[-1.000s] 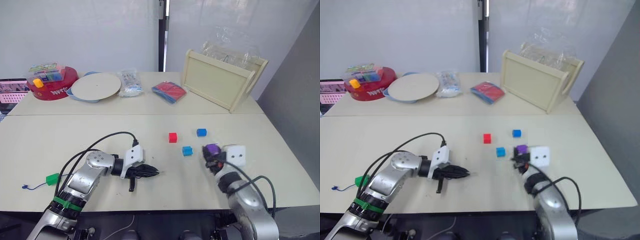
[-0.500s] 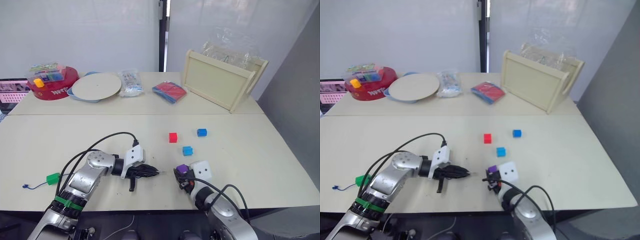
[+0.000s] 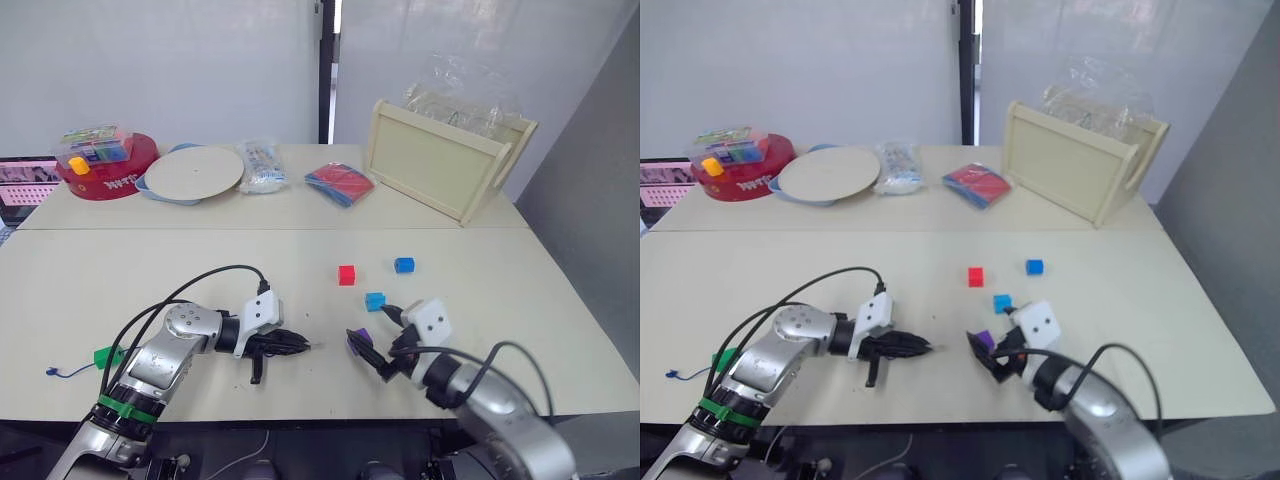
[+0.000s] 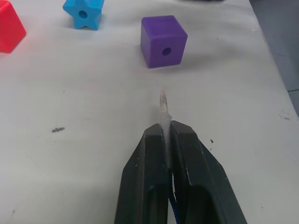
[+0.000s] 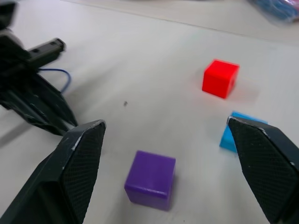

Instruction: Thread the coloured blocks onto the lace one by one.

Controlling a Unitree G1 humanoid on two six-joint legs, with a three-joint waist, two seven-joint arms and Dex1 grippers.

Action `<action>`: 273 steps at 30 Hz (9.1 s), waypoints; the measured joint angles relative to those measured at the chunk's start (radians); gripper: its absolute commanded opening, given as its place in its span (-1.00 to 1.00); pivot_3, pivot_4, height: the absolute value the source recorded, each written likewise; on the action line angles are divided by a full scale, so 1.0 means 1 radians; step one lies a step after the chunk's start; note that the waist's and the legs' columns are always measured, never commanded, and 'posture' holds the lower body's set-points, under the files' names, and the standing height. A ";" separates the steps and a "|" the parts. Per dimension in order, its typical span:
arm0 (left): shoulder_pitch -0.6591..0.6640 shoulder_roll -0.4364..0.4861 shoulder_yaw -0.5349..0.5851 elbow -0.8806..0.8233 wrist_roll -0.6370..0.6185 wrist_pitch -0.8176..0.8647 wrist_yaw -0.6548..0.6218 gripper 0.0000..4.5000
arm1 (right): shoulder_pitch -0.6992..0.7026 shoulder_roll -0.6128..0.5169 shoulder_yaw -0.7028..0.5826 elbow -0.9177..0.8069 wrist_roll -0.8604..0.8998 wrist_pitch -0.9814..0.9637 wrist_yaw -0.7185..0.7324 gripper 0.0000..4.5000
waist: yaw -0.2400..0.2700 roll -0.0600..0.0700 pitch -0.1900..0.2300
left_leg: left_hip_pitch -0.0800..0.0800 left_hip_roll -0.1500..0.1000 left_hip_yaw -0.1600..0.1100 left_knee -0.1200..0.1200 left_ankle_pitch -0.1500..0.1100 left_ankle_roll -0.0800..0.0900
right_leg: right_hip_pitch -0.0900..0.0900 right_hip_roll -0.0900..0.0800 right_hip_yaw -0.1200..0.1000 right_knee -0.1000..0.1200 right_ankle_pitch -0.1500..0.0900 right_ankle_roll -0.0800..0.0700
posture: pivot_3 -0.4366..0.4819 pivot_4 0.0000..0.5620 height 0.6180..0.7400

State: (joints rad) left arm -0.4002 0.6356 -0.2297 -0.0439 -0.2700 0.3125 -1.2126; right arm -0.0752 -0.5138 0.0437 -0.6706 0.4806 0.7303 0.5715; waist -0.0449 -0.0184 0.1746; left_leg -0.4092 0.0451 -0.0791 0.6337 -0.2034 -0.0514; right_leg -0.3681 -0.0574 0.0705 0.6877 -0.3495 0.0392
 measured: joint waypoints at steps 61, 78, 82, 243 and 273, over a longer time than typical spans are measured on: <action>0.028 -0.021 -0.070 -0.173 0.017 0.173 0.142 -1.00 | -0.372 -0.020 0.302 0.611 -0.282 -0.391 0.574 -0.48 | 0.003 0.000 0.000 | -0.001 0.000 0.000 0.003 0.000 0.000 | 0.001 0.000 0.000 -0.001 0.000 0.000 | -0.05 -0.47 1.00; -0.018 -0.070 -0.102 -0.070 0.085 0.128 0.120 -0.52 | -0.374 0.003 0.321 0.566 -0.343 -0.312 0.531 -0.48 | 0.001 0.000 0.000 | 0.006 0.000 0.000 0.004 0.000 0.000 | 0.007 0.000 -0.001 -0.001 0.000 0.000 | -0.05 -0.47 1.00; -0.018 -0.037 -0.106 -0.060 0.095 0.085 0.092 0.07 | -0.371 -0.005 0.324 0.557 -0.342 -0.305 0.531 -0.48 | -0.002 0.000 0.000 | 0.006 0.001 -0.001 0.003 0.000 0.001 | 0.007 0.001 -0.001 -0.001 0.000 0.000 | -0.05 -0.47 1.00; 0.074 0.225 0.138 -0.274 -0.184 0.216 0.063 0.70 | -0.326 -0.138 0.304 0.379 -0.275 -0.207 0.492 -1.00 | 0.003 -0.003 0.003 | 0.000 0.003 0.000 -0.003 0.000 0.000 | -0.002 0.002 -0.001 -0.001 -0.001 -0.002 | -0.05 -0.47 1.00; -0.002 -0.086 -0.090 -0.015 0.014 -0.001 0.090 -0.98 | -0.334 -0.140 0.313 0.364 -0.281 -0.174 0.469 -1.00 | 0.005 -0.003 0.003 | 0.000 0.002 0.000 0.001 0.000 0.000 | -0.001 0.002 -0.001 0.000 -0.001 -0.002 | -0.05 -0.47 1.00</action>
State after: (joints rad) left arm -0.4021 0.5499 -0.3195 -0.0590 -0.2556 0.3112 -1.1224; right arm -0.4093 -0.6539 0.3563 -0.3067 0.1995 0.5559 1.0401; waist -0.0394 -0.0218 0.1774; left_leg -0.4096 0.0472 -0.0793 0.6342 -0.2035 -0.0512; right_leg -0.3693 -0.0554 0.0695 0.6878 -0.3501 0.0372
